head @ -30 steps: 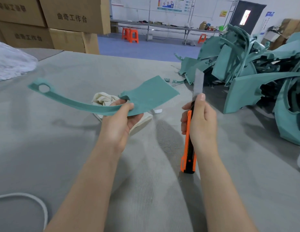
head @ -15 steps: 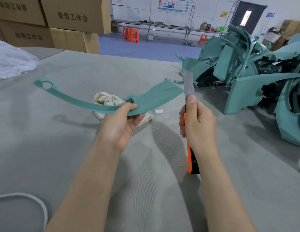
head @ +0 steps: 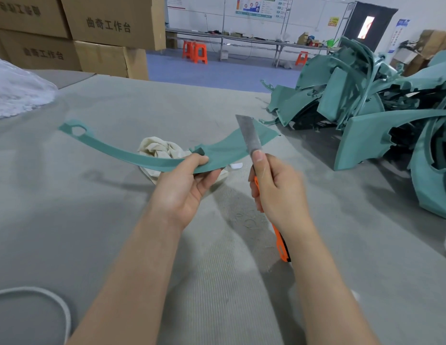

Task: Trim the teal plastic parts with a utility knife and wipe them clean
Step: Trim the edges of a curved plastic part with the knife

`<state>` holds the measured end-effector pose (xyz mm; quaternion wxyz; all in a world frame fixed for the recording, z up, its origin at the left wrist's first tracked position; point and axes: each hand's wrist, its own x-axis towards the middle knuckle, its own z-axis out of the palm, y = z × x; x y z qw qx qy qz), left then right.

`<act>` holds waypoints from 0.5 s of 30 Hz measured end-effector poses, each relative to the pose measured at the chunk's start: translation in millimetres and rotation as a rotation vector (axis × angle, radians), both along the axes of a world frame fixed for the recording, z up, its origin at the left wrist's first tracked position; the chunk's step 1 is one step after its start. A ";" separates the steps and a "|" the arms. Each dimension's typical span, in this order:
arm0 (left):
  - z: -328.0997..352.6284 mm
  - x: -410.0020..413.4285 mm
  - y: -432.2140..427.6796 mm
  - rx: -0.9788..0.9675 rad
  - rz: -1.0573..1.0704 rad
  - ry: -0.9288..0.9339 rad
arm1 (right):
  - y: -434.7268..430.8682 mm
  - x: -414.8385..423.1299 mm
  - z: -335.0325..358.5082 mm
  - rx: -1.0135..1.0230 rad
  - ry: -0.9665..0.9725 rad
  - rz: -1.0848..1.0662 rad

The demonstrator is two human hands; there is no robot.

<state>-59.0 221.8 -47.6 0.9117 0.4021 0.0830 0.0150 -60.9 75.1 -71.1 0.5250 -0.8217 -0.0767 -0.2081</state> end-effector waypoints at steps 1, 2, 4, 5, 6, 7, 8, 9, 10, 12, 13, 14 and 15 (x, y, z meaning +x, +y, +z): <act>0.3 -0.3 -0.6 -0.001 0.002 0.000 | 1.3 0.0 -0.2 -0.016 0.004 0.010; 0.4 -0.6 -1.0 0.000 0.004 0.002 | 2.1 0.1 -0.8 -0.028 0.002 0.019; 0.4 -0.8 -1.8 0.001 0.003 0.007 | 3.6 0.0 -2.2 -0.057 -0.012 0.036; 0.4 -0.9 -2.3 -0.001 0.000 0.008 | 4.7 -0.4 -2.9 -0.067 -0.017 0.046; 0.5 -1.0 -2.5 -0.003 -0.002 0.008 | 6.0 -0.9 -3.6 -0.070 -0.018 0.057; 0.6 -1.0 -2.7 -0.003 -0.002 0.007 | 7.2 -1.4 -4.1 -0.069 -0.016 0.070; 0.8 -1.1 -2.7 -0.003 -0.001 0.008 | 8.0 -1.5 -4.3 -0.071 -0.013 0.082; 0.9 -1.2 -2.7 -0.003 0.000 0.009 | 8.2 -1.7 -4.3 -0.073 -0.013 0.088; 1.1 -1.4 -2.4 -0.003 -0.001 0.007 | 7.8 -2.0 -3.8 -0.072 -0.016 0.084; 1.1 -1.5 -1.5 0.003 -0.003 0.001 | 4.4 -1.9 -1.9 -0.057 -0.030 0.040; 0.8 -1.4 -1.0 0.009 -0.001 0.001 | 1.3 -1.5 -0.6 -0.035 -0.038 0.003; 0.4 -1.4 -0.2 0.016 0.002 0.004 | -2.0 -1.0 0.5 0.004 -0.045 -0.033; 0.2 -1.3 0.6 0.021 0.005 0.009 | -5.1 -0.6 1.1 0.053 -0.052 -0.060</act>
